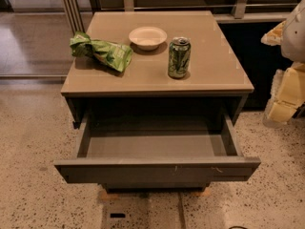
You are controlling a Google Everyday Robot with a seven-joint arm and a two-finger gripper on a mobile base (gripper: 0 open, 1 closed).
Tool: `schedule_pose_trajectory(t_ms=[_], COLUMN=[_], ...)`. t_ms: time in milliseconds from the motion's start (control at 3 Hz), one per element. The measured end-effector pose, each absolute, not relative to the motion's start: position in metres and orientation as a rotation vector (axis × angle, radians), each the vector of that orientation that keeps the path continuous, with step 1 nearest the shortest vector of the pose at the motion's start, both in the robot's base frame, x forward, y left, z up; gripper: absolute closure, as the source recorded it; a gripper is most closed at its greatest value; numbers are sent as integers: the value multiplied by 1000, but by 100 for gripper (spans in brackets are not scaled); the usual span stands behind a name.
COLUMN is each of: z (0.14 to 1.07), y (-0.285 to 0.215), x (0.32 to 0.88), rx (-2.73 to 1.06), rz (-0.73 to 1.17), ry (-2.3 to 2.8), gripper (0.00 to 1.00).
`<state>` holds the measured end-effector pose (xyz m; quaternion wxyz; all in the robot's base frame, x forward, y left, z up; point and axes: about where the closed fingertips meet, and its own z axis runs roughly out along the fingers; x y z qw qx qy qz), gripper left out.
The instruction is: Place green can into top drawer
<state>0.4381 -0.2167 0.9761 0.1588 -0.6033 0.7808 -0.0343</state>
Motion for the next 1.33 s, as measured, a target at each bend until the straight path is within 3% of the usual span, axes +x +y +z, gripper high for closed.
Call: schedule_pose_trajectory(t_ms=[667, 1333], z=[977, 980], y=[-215, -197], x=[453, 594], rx=[-1711, -1609], rz=[-108, -84], ry=[2210, 2121], gripper=[0, 0])
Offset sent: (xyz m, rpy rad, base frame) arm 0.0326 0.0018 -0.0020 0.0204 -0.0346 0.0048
